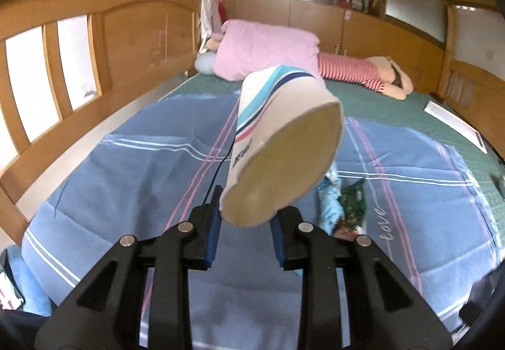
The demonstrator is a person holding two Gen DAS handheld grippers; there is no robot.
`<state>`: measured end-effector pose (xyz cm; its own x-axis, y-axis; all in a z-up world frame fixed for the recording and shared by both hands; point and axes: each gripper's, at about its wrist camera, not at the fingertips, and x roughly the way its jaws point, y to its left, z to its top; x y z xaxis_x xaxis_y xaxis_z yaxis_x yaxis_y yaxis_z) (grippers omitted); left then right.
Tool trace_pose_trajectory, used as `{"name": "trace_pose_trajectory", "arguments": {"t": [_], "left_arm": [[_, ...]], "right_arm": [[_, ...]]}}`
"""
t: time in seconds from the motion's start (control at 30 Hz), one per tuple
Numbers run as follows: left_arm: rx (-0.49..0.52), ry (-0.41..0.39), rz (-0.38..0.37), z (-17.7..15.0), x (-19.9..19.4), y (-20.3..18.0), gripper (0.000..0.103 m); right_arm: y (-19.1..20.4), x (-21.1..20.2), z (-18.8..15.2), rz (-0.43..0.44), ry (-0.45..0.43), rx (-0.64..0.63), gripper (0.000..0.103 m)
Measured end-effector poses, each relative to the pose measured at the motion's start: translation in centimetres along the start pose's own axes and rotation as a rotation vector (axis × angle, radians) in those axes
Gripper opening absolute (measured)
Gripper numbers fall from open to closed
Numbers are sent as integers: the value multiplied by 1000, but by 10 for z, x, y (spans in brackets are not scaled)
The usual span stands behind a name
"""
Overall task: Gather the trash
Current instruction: 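Carry the paper cup and dark bag over the bin and open both grippers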
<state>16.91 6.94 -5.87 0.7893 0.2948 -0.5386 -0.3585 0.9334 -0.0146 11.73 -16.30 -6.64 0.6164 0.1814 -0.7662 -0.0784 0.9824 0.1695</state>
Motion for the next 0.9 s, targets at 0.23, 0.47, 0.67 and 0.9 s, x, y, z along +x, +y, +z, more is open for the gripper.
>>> {"name": "trace_pose_trajectory", "arguments": {"t": [0.23, 0.47, 0.67, 0.9], "left_arm": [[29, -52, -87, -10, -69, -2, 29], [89, -47, -203, -33, -131, -16, 29], [165, 4, -314, -62, -161, -44, 29], [315, 16, -408, -100, -199, -86, 29]], "right_arm": [[-15, -43, -7, -7, -52, -17, 40], [-29, -106, -20, 40, -140, -71, 40], [-52, -147, -34, 69, -165, -63, 40], [-80, -173, -63, 19, -136, -79, 40]]}}
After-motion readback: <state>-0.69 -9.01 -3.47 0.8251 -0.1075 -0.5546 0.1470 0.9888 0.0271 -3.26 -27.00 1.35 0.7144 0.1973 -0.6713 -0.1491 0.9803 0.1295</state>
